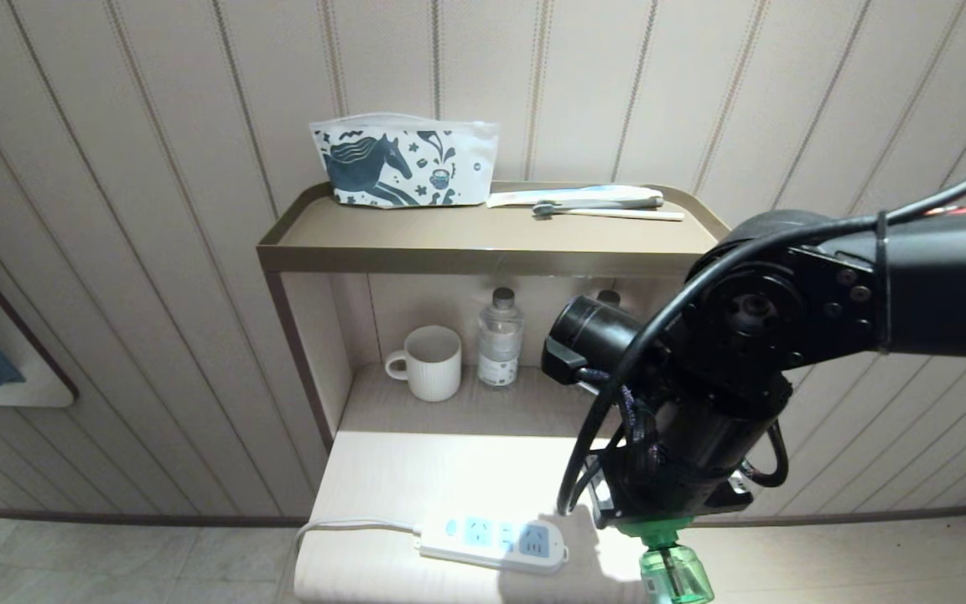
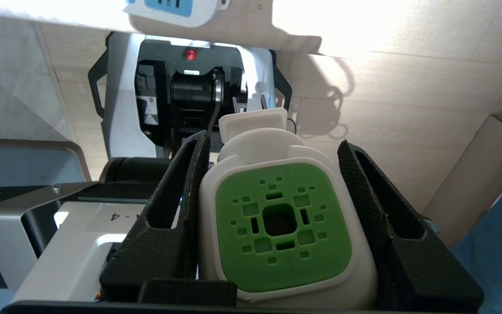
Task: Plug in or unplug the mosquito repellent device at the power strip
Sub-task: Insert the plug into the socket
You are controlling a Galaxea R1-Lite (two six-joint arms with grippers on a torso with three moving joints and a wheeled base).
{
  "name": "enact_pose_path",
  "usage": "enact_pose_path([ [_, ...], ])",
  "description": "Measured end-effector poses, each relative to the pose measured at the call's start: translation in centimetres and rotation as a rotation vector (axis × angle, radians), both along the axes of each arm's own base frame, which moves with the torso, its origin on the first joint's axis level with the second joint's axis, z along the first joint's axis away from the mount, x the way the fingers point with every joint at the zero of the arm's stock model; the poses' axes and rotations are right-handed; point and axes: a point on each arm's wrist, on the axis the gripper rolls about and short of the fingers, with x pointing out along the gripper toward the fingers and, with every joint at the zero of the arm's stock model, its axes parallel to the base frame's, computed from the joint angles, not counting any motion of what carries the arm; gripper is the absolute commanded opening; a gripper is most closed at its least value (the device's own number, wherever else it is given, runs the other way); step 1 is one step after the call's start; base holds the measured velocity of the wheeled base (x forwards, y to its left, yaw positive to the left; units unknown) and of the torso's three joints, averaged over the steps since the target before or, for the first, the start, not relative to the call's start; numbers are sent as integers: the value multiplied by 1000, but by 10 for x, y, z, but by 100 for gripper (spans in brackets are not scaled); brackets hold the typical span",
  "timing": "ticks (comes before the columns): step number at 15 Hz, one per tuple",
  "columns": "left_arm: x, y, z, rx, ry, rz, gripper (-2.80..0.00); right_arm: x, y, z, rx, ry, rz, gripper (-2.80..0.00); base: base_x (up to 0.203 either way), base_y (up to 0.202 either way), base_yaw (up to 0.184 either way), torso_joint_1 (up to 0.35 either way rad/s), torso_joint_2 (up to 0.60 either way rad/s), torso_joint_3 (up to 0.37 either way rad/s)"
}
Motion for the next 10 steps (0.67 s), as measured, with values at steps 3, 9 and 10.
enact_pose_path([
  [3,-7,1,-5,34,-79,24,-280,-3,0,1,2,2,8,-280,0,0,0,0,0,0],
  [9,-9,0,-8,73,-105,-22,-280,-11,-3,4,11,16,22,-280,0,0,0,0,0,0],
  [10,-9,0,-9,75,-104,-22,-280,-13,-3,3,23,36,28,-280,0,0,0,0,0,0],
])
